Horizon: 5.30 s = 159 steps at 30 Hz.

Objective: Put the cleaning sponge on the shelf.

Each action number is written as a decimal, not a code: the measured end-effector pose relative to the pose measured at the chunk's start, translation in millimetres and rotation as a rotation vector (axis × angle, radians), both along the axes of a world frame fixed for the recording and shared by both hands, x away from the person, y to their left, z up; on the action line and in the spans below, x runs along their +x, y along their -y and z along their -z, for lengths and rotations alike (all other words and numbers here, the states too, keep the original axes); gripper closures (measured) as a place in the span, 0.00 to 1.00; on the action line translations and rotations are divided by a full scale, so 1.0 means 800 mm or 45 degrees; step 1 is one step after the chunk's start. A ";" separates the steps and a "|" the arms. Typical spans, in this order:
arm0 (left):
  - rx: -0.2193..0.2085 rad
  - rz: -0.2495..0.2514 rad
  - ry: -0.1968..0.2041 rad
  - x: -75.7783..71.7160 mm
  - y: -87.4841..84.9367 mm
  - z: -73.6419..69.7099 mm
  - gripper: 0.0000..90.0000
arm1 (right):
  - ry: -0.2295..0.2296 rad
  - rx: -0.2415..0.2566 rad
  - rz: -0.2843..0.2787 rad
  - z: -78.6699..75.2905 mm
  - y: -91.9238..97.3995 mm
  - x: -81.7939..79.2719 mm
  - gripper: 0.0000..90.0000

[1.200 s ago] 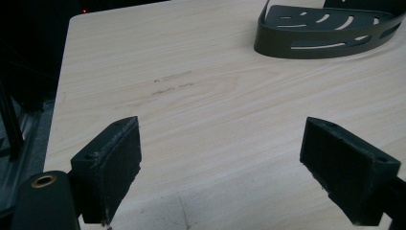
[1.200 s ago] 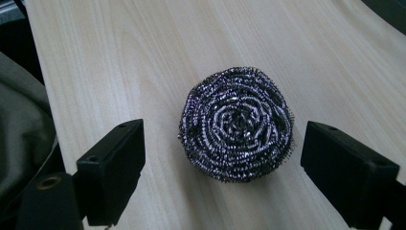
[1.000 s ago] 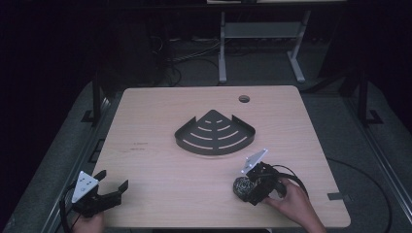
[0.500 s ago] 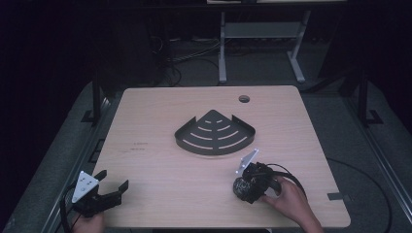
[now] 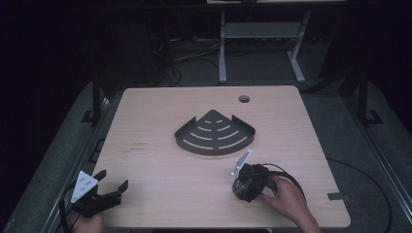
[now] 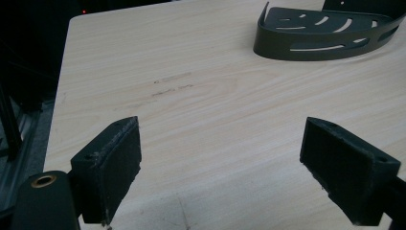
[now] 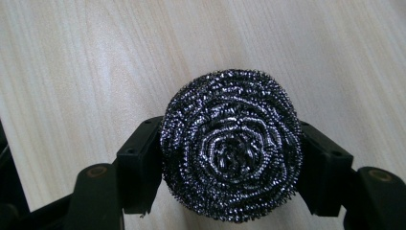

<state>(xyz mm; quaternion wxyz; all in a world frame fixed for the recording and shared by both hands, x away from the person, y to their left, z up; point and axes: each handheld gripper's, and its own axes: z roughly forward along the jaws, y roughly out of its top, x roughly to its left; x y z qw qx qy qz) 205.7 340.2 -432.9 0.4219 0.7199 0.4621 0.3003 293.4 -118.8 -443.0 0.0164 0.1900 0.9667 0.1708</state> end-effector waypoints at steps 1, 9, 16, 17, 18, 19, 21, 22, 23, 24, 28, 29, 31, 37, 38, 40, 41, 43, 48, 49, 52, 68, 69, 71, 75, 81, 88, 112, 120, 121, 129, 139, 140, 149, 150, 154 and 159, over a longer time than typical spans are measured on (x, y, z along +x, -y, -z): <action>0.000 0.000 -0.001 0.000 0.000 0.000 0.15 | -0.001 0.000 0.001 0.000 0.000 0.000 0.37; 0.001 -0.002 0.001 0.000 0.001 0.000 0.15 | 0.045 -0.006 -0.010 -0.013 -0.004 0.003 0.37; -0.001 -0.003 0.006 -0.001 -0.001 -0.001 0.15 | 0.061 0.025 -0.022 -0.030 -0.013 0.013 0.37; -0.001 -0.003 0.006 -0.001 -0.001 -0.001 0.15 | 0.077 0.021 -0.025 -0.033 -0.015 0.014 0.37; -0.001 -0.002 0.006 -0.001 -0.001 -0.001 0.15 | 0.084 0.014 -0.029 -0.034 -0.016 0.015 0.37; -0.002 -0.004 0.004 0.000 -0.001 -0.001 0.15 | 0.085 0.009 -0.033 -0.036 -0.017 0.016 0.37; -0.002 -0.003 0.002 0.000 -0.001 -0.001 0.15 | 0.076 0.023 -0.039 -0.039 -0.017 0.020 0.37; -0.002 -0.003 0.003 0.000 -0.001 -0.001 0.15 | 0.070 0.021 -0.032 -0.040 -0.017 0.022 0.37; -0.003 -0.003 0.003 0.000 -0.001 -0.001 0.15 | 0.067 0.012 -0.028 -0.040 -0.017 0.024 0.37; -0.003 -0.002 0.003 0.000 -0.001 -0.001 0.15 | 0.067 0.006 -0.027 -0.041 -0.018 0.025 0.37; -0.009 -0.005 0.001 0.000 0.000 0.000 0.15 | 0.066 0.011 -0.029 -0.045 -0.018 0.031 0.37; -0.008 -0.004 0.000 0.000 0.000 0.000 0.15 | 0.051 0.028 -0.024 -0.046 -0.018 0.032 0.37; -0.008 -0.005 -0.001 0.000 0.000 0.000 0.15 | 0.043 0.031 -0.015 -0.044 -0.016 0.037 0.37; 0.001 -0.001 -0.001 0.001 0.001 0.000 0.15 | 0.020 0.028 0.002 -0.040 -0.013 0.044 0.37; 0.001 -0.001 -0.001 0.001 0.002 0.000 0.15 | 0.020 0.032 0.001 -0.040 -0.012 0.046 0.37; 0.003 -0.003 -0.003 0.001 0.002 0.000 0.15 | 0.013 0.038 0.004 -0.039 -0.011 0.047 0.37; 0.002 -0.002 -0.003 0.001 0.002 0.000 0.15 | 0.010 0.040 0.008 -0.039 -0.010 0.048 0.37; 0.002 -0.003 -0.003 0.001 0.002 0.000 0.15 | 0.005 0.041 0.014 -0.039 -0.009 0.050 0.37; 0.002 -0.001 -0.003 0.001 0.003 0.001 0.15 | 0.010 0.018 0.013 -0.039 -0.008 0.051 0.37; 0.002 -0.001 -0.002 0.001 0.003 0.001 0.15 | 0.022 0.000 0.009 -0.040 -0.009 0.052 0.37; 0.003 -0.001 -0.002 0.001 0.003 0.000 0.15 | 0.040 -0.009 0.001 -0.047 -0.012 0.053 0.37; 0.005 -0.006 -0.005 0.001 0.004 0.000 0.15 | 0.081 -0.034 -0.019 -0.074 -0.022 0.069 0.37; 0.004 -0.007 -0.004 0.001 0.003 0.000 0.15 | 0.079 -0.033 -0.019 -0.075 -0.022 0.070 0.37; 0.002 -0.007 -0.003 0.001 0.003 0.000 0.15 | 0.079 -0.029 -0.023 -0.077 -0.022 0.072 0.37; 0.008 -0.007 0.000 0.001 0.002 -0.001 0.15 | 0.063 -0.011 -0.012 -0.077 -0.021 0.078 0.37; 0.002 -0.008 -0.002 0.001 0.003 0.000 0.15 | 0.045 -0.003 0.000 -0.076 -0.016 0.085 0.37; 0.003 -0.009 -0.003 0.001 0.004 0.000 0.15 | 0.064 -0.031 -0.004 -0.084 -0.020 0.092 0.37; 0.003 -0.012 0.000 0.001 0.001 -0.001 0.15 | 0.051 -0.044 0.003 -0.101 -0.039 0.140 0.37; 0.004 -0.010 0.001 0.001 0.002 -0.001 0.15 | 0.037 -0.035 0.020 -0.099 -0.039 0.152 0.37; 0.005 -0.010 0.000 0.001 0.002 -0.001 0.15 | 0.038 -0.040 0.018 -0.099 -0.040 0.153 0.37; 0.006 -0.010 0.001 0.001 0.002 -0.001 0.15 | 0.025 -0.011 0.022 -0.105 -0.044 0.163 0.37; 0.004 -0.011 0.004 0.001 0.002 -0.001 0.15 | 0.018 0.002 0.027 -0.109 -0.053 0.176 0.37; 0.005 -0.011 0.004 0.001 0.002 -0.001 0.15 | 0.009 0.017 0.031 -0.110 -0.053 0.177 0.37; 0.009 -0.007 0.001 0.002 0.003 -0.002 0.15 | 0.023 -0.004 0.043 -0.107 -0.059 0.189 0.37; 0.009 -0.007 0.001 0.002 0.003 -0.001 0.15 | 0.022 -0.008 0.048 -0.105 -0.060 0.190 0.37; 0.008 -0.006 0.002 0.001 0.003 -0.002 0.15 | 0.011 -0.022 0.050 -0.096 -0.065 0.195 0.37; 0.002 -0.009 0.002 0.002 0.002 -0.001 0.15 | 0.002 -0.035 0.058 -0.085 -0.068 0.201 0.37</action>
